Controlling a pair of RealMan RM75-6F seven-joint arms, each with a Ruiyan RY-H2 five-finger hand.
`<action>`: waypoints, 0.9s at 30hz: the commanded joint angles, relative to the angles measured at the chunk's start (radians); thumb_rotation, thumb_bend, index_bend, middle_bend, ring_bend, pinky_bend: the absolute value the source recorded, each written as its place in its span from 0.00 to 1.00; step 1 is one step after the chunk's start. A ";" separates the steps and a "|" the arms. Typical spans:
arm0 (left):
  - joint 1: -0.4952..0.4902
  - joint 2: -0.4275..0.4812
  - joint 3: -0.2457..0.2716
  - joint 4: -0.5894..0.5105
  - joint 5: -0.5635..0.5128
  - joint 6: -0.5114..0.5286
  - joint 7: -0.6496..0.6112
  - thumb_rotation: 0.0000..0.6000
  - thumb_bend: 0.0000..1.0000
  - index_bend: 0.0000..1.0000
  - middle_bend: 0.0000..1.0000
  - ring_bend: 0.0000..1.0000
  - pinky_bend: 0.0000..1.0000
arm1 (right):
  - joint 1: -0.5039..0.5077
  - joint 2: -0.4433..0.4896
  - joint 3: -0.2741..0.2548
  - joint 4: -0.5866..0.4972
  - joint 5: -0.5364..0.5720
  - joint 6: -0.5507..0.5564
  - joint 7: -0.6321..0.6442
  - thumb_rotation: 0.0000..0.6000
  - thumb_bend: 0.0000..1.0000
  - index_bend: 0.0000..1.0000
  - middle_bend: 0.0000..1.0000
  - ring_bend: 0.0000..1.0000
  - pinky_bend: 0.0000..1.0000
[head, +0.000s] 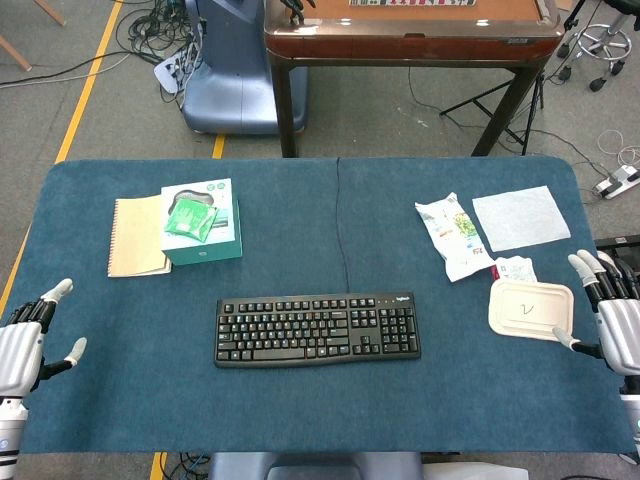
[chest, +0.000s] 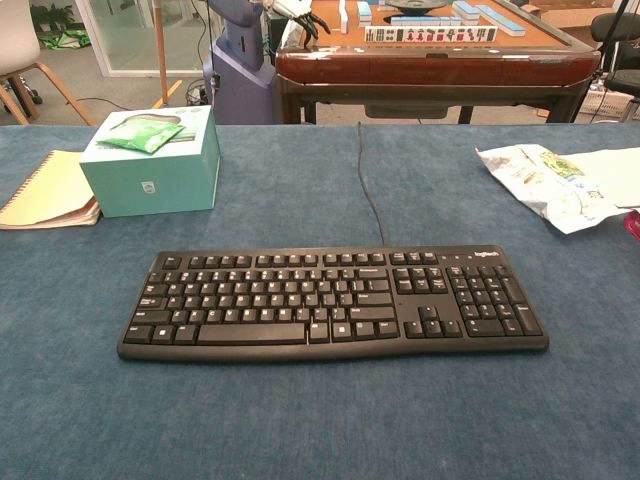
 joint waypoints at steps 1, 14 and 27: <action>0.000 -0.001 0.001 0.001 0.000 -0.001 -0.001 1.00 0.28 0.09 0.17 0.20 0.16 | 0.000 0.000 0.000 -0.001 0.001 0.000 -0.001 1.00 0.05 0.00 0.04 0.07 0.04; -0.011 0.009 0.013 0.017 0.042 -0.017 -0.029 1.00 0.28 0.09 0.17 0.20 0.16 | -0.004 0.021 0.024 -0.011 0.015 0.027 -0.008 1.00 0.05 0.00 0.04 0.07 0.04; -0.111 0.043 0.043 0.073 0.190 -0.130 -0.110 1.00 0.30 0.17 0.43 0.51 0.58 | 0.004 0.033 0.033 -0.024 0.022 0.018 -0.017 1.00 0.05 0.00 0.04 0.07 0.04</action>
